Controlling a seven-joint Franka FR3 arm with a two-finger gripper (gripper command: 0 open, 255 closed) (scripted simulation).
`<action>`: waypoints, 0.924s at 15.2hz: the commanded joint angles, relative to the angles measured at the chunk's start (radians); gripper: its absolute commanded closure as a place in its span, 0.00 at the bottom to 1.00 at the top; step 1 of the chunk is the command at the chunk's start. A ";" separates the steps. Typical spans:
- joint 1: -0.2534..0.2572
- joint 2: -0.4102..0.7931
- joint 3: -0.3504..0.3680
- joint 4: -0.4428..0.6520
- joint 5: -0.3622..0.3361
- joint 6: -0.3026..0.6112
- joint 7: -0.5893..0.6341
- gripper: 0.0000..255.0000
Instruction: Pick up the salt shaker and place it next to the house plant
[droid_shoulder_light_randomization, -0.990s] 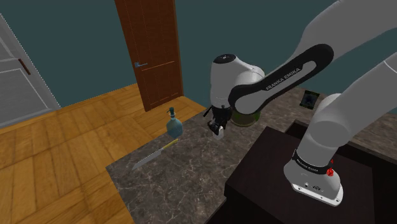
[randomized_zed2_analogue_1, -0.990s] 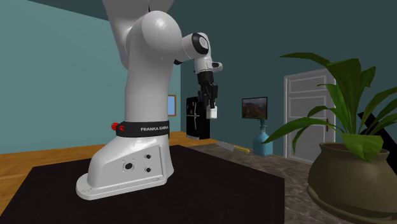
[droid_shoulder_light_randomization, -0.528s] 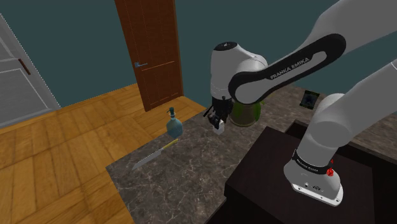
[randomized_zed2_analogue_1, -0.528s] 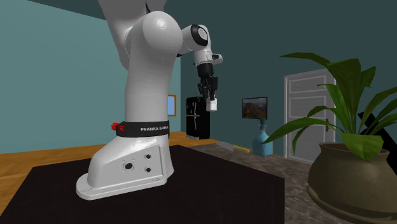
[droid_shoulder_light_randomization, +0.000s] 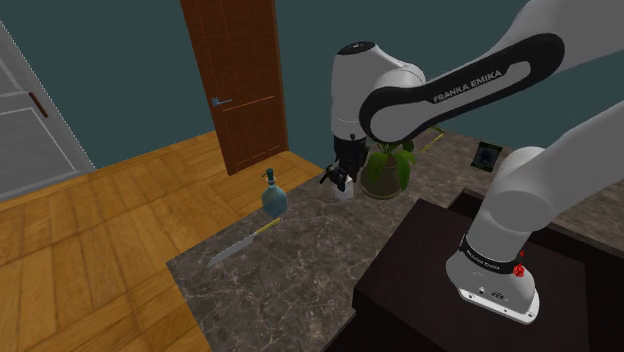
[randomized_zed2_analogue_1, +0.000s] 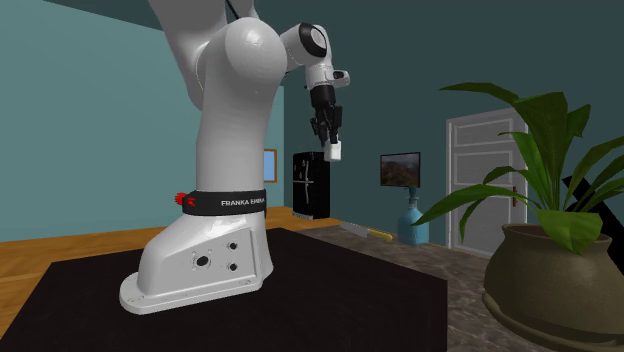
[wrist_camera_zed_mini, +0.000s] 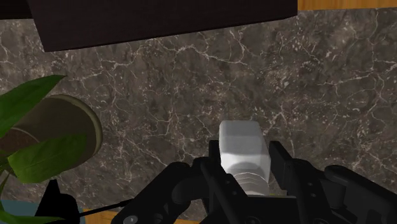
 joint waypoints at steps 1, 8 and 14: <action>0.001 -0.012 -0.007 0.021 -0.001 -0.033 -0.004 1.00; 0.000 -0.042 -0.028 0.095 -0.005 -0.135 -0.018 1.00; -0.002 -0.056 -0.044 0.165 -0.012 -0.219 -0.027 1.00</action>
